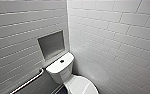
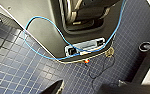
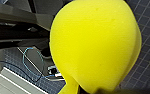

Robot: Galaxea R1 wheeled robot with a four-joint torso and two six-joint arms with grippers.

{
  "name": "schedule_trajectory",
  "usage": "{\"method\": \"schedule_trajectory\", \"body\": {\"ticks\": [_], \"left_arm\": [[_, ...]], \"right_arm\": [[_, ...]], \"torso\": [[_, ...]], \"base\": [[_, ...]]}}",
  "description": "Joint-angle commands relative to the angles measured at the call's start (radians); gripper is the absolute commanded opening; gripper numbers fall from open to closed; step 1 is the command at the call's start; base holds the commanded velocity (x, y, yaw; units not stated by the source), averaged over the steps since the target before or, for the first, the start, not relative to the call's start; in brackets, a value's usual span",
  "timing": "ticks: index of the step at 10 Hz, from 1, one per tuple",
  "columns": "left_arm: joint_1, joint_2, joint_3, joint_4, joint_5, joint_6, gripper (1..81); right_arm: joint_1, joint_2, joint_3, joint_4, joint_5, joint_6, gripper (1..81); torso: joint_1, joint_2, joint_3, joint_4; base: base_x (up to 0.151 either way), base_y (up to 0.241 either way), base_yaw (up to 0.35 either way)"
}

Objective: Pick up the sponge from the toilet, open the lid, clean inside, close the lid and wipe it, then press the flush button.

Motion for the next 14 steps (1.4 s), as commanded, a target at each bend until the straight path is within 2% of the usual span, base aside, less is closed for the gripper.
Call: {"method": "schedule_trajectory", "body": {"ticks": [1, 5, 6, 7, 8, 12, 13, 14], "left_arm": [[0.002, 0.015, -0.016, 0.001, 0.076, 0.010, 81.1], [0.002, 0.015, -0.016, 0.001, 0.076, 0.010, 81.1], [0.002, 0.015, -0.018, 0.001, 0.076, 0.010, 81.1], [0.001, 0.017, -0.016, 0.001, 0.077, 0.010, 81.1], [0.001, 0.017, -0.018, 0.001, 0.077, 0.008, 81.1], [-0.005, 0.015, -0.033, -0.002, 0.079, 0.008, 81.1], [-0.009, 0.018, -0.038, -0.002, 0.079, 0.008, 81.1], [-0.016, 0.018, -0.039, -0.004, 0.077, 0.008, 81.1]], "right_arm": [[-0.001, -0.004, -0.001, -0.015, -0.056, -0.002, 1.0], [0.002, -0.004, -0.001, -0.015, -0.057, -0.002, 1.0], [0.002, -0.004, -0.001, -0.015, -0.057, -0.002, 1.0], [0.003, -0.004, -0.001, -0.015, -0.057, -0.002, 1.0], [0.006, -0.004, -0.004, -0.012, -0.060, 0.001, 1.0], [0.009, 0.033, -0.044, -0.004, -0.180, 0.003, 1.0], [0.031, 0.042, -0.068, 0.002, -0.194, -0.008, 1.0], [0.045, 0.045, -0.088, 0.017, -0.212, -0.056, 1.0]], "torso": [[-0.063, 0.097, 0.095, 0.000], [-0.154, 0.237, 0.237, 0.000], [-0.113, 0.172, 0.273, 0.000], [-0.126, 0.197, 0.341, 0.000], [-0.132, 0.209, 0.225, 0.000], [-0.140, 0.223, 0.235, 0.000], [-0.140, 0.224, 0.235, 0.000], [-0.140, 0.224, 0.235, 0.000]], "base": [[0.000, 0.000, 0.000], [0.000, 0.000, 0.000], [0.000, 0.000, 0.000], [0.000, 0.000, 0.000], [0.000, 0.000, 0.000], [0.000, 0.000, 0.000], [0.000, 0.000, 0.000], [0.000, 0.000, 0.000]]}}
